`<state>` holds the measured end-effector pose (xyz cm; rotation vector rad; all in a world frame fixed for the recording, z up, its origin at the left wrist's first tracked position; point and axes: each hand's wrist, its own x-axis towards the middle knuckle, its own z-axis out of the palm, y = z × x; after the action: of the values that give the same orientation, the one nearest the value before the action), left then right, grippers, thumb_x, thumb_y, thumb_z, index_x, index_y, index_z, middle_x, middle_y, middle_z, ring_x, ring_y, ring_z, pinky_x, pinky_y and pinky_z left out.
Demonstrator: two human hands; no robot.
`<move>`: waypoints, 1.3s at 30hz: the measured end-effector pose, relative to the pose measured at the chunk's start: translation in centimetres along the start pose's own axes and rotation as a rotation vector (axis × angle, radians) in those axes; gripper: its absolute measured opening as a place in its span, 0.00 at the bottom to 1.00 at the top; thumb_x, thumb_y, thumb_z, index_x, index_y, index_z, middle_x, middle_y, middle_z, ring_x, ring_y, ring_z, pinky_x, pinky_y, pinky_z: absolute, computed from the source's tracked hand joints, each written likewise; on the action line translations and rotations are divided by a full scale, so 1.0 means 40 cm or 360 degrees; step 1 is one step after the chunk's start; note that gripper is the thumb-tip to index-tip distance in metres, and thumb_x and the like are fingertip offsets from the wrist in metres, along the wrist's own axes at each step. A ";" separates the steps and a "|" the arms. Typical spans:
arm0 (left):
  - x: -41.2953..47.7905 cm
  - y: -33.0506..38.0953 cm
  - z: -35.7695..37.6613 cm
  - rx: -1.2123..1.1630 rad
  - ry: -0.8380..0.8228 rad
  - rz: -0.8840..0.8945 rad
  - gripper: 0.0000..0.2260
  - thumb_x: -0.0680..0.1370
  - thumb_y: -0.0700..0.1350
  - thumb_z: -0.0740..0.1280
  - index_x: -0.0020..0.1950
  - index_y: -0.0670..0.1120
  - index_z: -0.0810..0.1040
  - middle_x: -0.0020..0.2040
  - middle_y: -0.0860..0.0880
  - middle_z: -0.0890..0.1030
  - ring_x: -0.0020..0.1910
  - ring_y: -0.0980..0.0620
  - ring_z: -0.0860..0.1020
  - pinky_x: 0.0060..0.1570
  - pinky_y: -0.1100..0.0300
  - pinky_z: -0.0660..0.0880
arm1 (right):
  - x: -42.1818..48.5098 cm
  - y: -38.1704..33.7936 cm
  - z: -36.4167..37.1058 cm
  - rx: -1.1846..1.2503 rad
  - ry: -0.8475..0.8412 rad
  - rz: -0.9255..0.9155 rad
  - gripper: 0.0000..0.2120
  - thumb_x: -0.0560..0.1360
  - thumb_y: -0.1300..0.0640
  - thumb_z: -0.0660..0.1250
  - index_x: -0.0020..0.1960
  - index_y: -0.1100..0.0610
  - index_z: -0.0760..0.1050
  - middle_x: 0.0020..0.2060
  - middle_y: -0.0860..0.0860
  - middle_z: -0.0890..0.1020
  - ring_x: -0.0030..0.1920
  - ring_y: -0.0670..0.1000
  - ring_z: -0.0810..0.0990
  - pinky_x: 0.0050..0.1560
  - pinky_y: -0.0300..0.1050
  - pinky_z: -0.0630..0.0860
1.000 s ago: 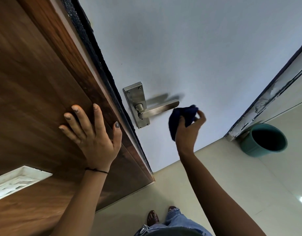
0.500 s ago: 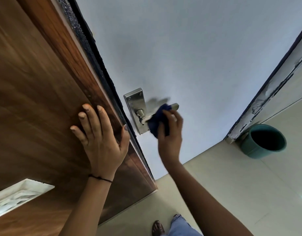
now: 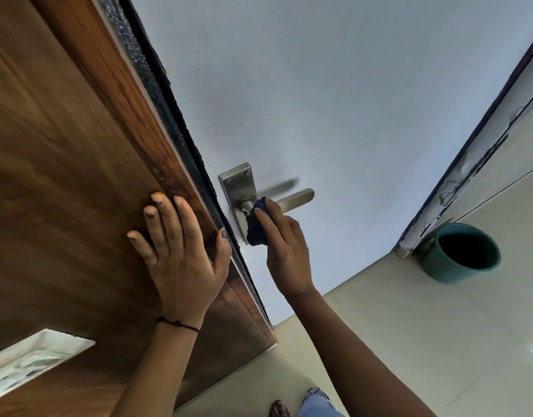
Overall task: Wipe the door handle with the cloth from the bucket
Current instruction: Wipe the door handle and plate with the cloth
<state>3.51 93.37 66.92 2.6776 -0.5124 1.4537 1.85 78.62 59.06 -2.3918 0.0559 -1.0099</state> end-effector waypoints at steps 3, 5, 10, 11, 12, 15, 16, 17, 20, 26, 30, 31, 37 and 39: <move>0.001 0.001 -0.002 -0.0007 -0.0006 0.0026 0.37 0.78 0.55 0.57 0.77 0.43 0.39 0.77 0.48 0.32 0.76 0.52 0.33 0.74 0.52 0.31 | 0.014 0.024 -0.012 0.0098 0.0186 0.0250 0.31 0.70 0.75 0.62 0.69 0.55 0.67 0.70 0.56 0.72 0.57 0.57 0.71 0.55 0.50 0.74; 0.001 -0.001 -0.004 0.0005 -0.0022 0.0039 0.36 0.78 0.55 0.56 0.77 0.43 0.39 0.77 0.48 0.32 0.76 0.51 0.33 0.74 0.52 0.31 | 0.030 0.050 -0.027 0.0138 0.0271 0.0394 0.34 0.67 0.79 0.59 0.69 0.56 0.69 0.71 0.55 0.71 0.57 0.56 0.70 0.57 0.51 0.74; -0.002 0.002 0.000 0.0017 -0.0017 0.0012 0.37 0.78 0.55 0.57 0.77 0.43 0.39 0.77 0.47 0.32 0.76 0.51 0.33 0.74 0.51 0.31 | 0.043 -0.020 -0.055 0.0051 0.0020 0.0430 0.34 0.68 0.74 0.61 0.70 0.52 0.66 0.72 0.49 0.68 0.54 0.55 0.69 0.50 0.50 0.75; -0.002 0.001 0.000 0.0017 -0.0015 0.0013 0.37 0.78 0.55 0.57 0.77 0.43 0.39 0.77 0.47 0.32 0.76 0.51 0.33 0.74 0.52 0.31 | 0.042 -0.047 -0.058 0.0047 -0.0068 0.0366 0.31 0.70 0.71 0.62 0.70 0.52 0.65 0.72 0.49 0.67 0.53 0.55 0.69 0.47 0.50 0.75; -0.002 0.002 0.000 0.0015 -0.0013 0.0018 0.37 0.78 0.55 0.58 0.77 0.42 0.39 0.77 0.47 0.32 0.76 0.51 0.33 0.74 0.52 0.31 | 0.041 -0.068 -0.059 0.0029 -0.0154 0.0273 0.29 0.71 0.68 0.62 0.70 0.52 0.65 0.72 0.49 0.68 0.53 0.56 0.70 0.47 0.50 0.75; -0.003 -0.001 0.000 0.0025 -0.0012 0.0018 0.37 0.79 0.55 0.58 0.77 0.42 0.40 0.77 0.47 0.32 0.76 0.51 0.33 0.74 0.52 0.31 | 0.044 -0.077 -0.067 -0.0135 -0.0320 0.0057 0.28 0.72 0.65 0.53 0.72 0.54 0.64 0.72 0.52 0.69 0.56 0.59 0.73 0.50 0.52 0.76; -0.003 -0.001 0.001 0.0028 -0.0012 0.0016 0.37 0.79 0.55 0.58 0.77 0.42 0.40 0.77 0.47 0.32 0.76 0.51 0.33 0.74 0.52 0.31 | 0.050 -0.062 -0.072 -0.0156 -0.0340 0.0077 0.30 0.70 0.66 0.51 0.72 0.53 0.64 0.72 0.52 0.68 0.55 0.59 0.73 0.50 0.52 0.76; -0.002 0.000 0.002 0.0030 -0.0011 0.0013 0.37 0.79 0.55 0.58 0.77 0.42 0.40 0.77 0.47 0.32 0.76 0.51 0.33 0.74 0.52 0.31 | 0.056 -0.043 -0.078 -0.0133 -0.0338 0.0162 0.32 0.69 0.68 0.52 0.71 0.52 0.64 0.72 0.51 0.67 0.55 0.59 0.72 0.49 0.52 0.76; 0.001 0.004 0.003 0.0034 -0.0015 -0.0002 0.37 0.79 0.55 0.57 0.77 0.42 0.39 0.77 0.40 0.40 0.76 0.51 0.33 0.74 0.52 0.31 | 0.069 0.006 -0.095 0.0058 -0.0235 0.0485 0.37 0.67 0.73 0.57 0.73 0.51 0.60 0.75 0.49 0.60 0.57 0.58 0.68 0.52 0.51 0.74; 0.000 0.005 0.000 -0.0009 -0.0019 0.0020 0.35 0.79 0.55 0.56 0.77 0.42 0.40 0.72 0.35 0.52 0.76 0.51 0.33 0.74 0.52 0.32 | 0.086 0.002 -0.093 0.0680 -0.0030 0.0906 0.29 0.74 0.70 0.51 0.73 0.55 0.59 0.71 0.54 0.64 0.64 0.53 0.69 0.57 0.38 0.68; 0.000 0.004 -0.002 -0.0008 -0.0044 0.0029 0.37 0.78 0.55 0.58 0.77 0.42 0.39 0.73 0.36 0.51 0.76 0.51 0.33 0.73 0.51 0.32 | 0.116 -0.007 -0.113 0.1496 0.0217 0.1250 0.16 0.75 0.72 0.49 0.51 0.55 0.66 0.35 0.52 0.70 0.29 0.51 0.66 0.28 0.36 0.68; 0.000 0.004 -0.002 -0.0011 -0.0043 0.0031 0.37 0.78 0.55 0.58 0.77 0.42 0.39 0.73 0.37 0.51 0.76 0.51 0.33 0.73 0.51 0.32 | 0.116 0.007 -0.111 0.1606 0.0196 0.1339 0.14 0.74 0.71 0.50 0.48 0.53 0.65 0.34 0.53 0.68 0.28 0.50 0.63 0.28 0.38 0.66; -0.001 -0.002 -0.008 -0.0034 -0.0039 0.0044 0.38 0.78 0.55 0.60 0.77 0.42 0.40 0.73 0.37 0.52 0.76 0.51 0.33 0.73 0.51 0.32 | 0.054 -0.008 -0.065 0.1988 -0.0180 0.1591 0.16 0.76 0.70 0.46 0.45 0.54 0.69 0.27 0.52 0.69 0.23 0.49 0.67 0.25 0.38 0.64; -0.001 -0.005 -0.010 -0.0027 -0.0058 0.0052 0.37 0.78 0.55 0.58 0.77 0.42 0.40 0.74 0.37 0.50 0.76 0.51 0.33 0.73 0.51 0.32 | 0.036 -0.050 -0.039 0.2080 -0.0328 0.1602 0.16 0.78 0.68 0.46 0.49 0.54 0.68 0.30 0.53 0.71 0.25 0.49 0.70 0.24 0.37 0.67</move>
<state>3.22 93.64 67.11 2.6995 -0.5714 1.4043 1.52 79.28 61.89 -0.9775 0.3531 -0.1317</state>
